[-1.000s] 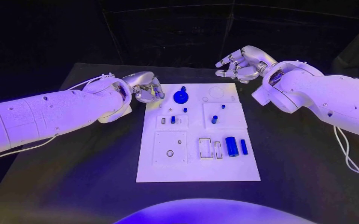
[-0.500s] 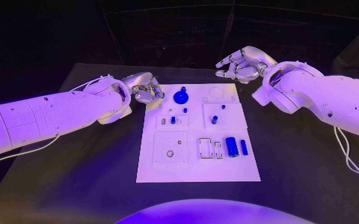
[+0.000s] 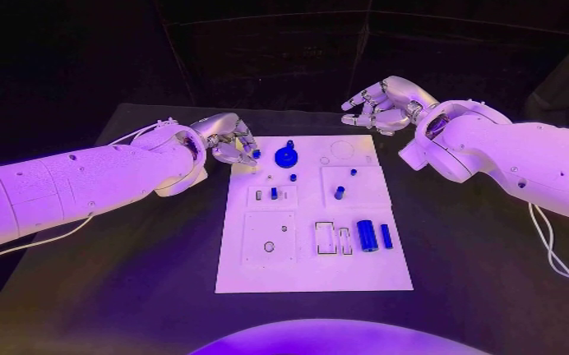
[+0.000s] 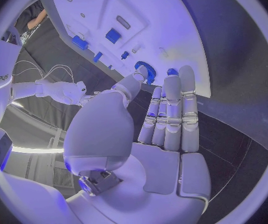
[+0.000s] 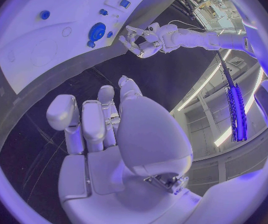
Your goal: Assemble the parts on the task board
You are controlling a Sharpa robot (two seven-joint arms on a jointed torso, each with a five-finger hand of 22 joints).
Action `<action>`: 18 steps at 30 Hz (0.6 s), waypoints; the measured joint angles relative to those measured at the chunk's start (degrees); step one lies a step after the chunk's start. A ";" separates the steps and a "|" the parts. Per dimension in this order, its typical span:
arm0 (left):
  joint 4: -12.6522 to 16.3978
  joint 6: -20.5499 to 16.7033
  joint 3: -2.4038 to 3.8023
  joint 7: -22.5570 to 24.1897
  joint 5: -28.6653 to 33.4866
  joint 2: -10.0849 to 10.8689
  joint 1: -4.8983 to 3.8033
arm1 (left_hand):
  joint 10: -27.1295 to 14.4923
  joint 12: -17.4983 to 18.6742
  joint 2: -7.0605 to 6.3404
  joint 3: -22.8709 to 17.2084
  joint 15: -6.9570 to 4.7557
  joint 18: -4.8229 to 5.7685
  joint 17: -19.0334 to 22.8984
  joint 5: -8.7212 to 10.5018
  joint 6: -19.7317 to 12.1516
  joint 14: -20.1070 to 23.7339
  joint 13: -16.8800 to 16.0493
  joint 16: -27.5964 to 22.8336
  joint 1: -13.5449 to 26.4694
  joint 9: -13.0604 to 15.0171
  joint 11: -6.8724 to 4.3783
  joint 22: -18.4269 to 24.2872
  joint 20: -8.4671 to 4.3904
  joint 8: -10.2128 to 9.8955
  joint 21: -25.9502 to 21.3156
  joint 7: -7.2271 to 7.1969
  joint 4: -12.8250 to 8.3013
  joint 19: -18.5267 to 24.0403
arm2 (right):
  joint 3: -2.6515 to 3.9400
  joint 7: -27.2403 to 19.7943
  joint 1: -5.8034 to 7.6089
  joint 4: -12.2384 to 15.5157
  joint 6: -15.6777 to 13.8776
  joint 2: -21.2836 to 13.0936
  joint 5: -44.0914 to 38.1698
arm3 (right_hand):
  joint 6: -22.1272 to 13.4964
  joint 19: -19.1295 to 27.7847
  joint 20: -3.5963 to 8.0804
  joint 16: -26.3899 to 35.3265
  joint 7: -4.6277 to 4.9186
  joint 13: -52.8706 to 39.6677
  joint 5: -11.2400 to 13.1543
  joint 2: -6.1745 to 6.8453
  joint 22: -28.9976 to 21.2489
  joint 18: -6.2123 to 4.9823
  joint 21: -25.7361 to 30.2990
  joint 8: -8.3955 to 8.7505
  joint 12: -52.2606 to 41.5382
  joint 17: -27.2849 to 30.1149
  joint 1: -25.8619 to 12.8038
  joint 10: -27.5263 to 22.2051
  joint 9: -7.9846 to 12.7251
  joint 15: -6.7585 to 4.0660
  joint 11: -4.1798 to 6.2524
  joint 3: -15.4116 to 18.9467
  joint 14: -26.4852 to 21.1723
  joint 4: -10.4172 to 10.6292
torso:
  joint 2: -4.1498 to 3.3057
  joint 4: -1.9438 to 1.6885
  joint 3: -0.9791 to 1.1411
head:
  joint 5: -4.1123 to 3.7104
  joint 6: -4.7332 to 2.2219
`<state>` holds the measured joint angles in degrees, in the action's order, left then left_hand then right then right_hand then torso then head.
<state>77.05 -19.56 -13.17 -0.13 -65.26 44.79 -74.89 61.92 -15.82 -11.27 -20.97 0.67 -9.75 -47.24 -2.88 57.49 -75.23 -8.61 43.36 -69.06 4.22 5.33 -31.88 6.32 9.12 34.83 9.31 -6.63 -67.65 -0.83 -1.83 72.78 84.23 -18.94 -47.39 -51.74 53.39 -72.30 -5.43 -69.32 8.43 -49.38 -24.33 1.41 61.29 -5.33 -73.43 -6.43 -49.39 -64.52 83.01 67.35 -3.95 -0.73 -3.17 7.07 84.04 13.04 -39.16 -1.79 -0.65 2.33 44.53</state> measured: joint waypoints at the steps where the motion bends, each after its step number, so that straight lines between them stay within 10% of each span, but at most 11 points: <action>1: -0.18 0.18 0.01 -0.61 -0.38 -0.32 -0.05 | 0.00 -0.57 -0.01 1.15 -0.04 0.00 -0.95 0.00 0.00 -0.51 -0.28 1.10 0.09 0.00 0.00 0.25 0.14 0.00 -0.22 0.00 0.39 -0.25 | 0.00 0.00 0.00 0.00 0.00 0.01 0.00 | 0.00 0.00 0.00 0.00 0.00 0.00 0.00 0.00 0.00 0.00 0.00 0.00 0.00 0.00 0.00 0.00 0.00 0.00 0.00 0.00 0.00 0.00 | -0.01 0.02 0.00 | 0.00 -0.03; 9: -3.34 3.16 0.01 -6.77 -4.94 -4.01 -0.28 | -2.84 -8.39 2.87 13.31 -0.35 0.00 -8.32 0.00 -0.39 -1.89 -4.61 9.63 -2.32 0.13 -0.77 2.62 -0.43 1.05 -2.60 -0.84 3.88 -4.14 | 0.00 0.01 0.00 -0.04 0.00 0.09 -0.02 | 0.00 0.00 0.00 0.00 0.00 0.00 0.00 0.00 0.00 0.00 0.00 0.00 0.00 0.00 0.00 0.00 0.00 0.00 0.00 0.00 0.00 0.00 | -0.04 0.05 0.00 | -0.12 -0.13; 18: -6.56 5.21 0.04 -10.49 -8.36 -7.07 -0.44 | -4.13 -11.33 5.95 14.63 -0.48 0.00 -9.50 0.00 -0.18 -2.02 -6.11 10.90 -6.64 0.27 -1.06 3.21 -0.76 1.81 -3.32 -1.05 4.09 -4.99 | 0.00 0.01 0.00 -0.14 0.00 0.33 -0.03 | 0.00 0.00 0.00 0.00 0.00 0.00 0.00 0.00 0.00 0.00 0.00 0.00 0.00 0.00 0.00 0.00 0.00 0.00 0.00 0.00 0.00 0.00 | -0.08 0.07 -0.01 | -0.07 -0.16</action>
<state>70.49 -14.35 -13.12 -10.62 -73.62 37.73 -75.33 57.79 -27.16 -5.32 -6.33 0.18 -9.75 -56.74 -2.88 57.32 -77.25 -14.71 54.26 -75.70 4.49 4.27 -28.67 5.56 10.93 31.51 8.25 -2.54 -72.64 -0.83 -1.82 72.78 84.09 -18.94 -47.06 -51.78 53.38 -72.30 -5.43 -69.32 8.43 -49.38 -24.33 1.41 61.29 -5.33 -73.43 -6.43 -49.39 -64.52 83.01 67.35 -3.95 -0.73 -3.17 7.07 84.04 13.04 -39.24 -1.72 -0.66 2.27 44.37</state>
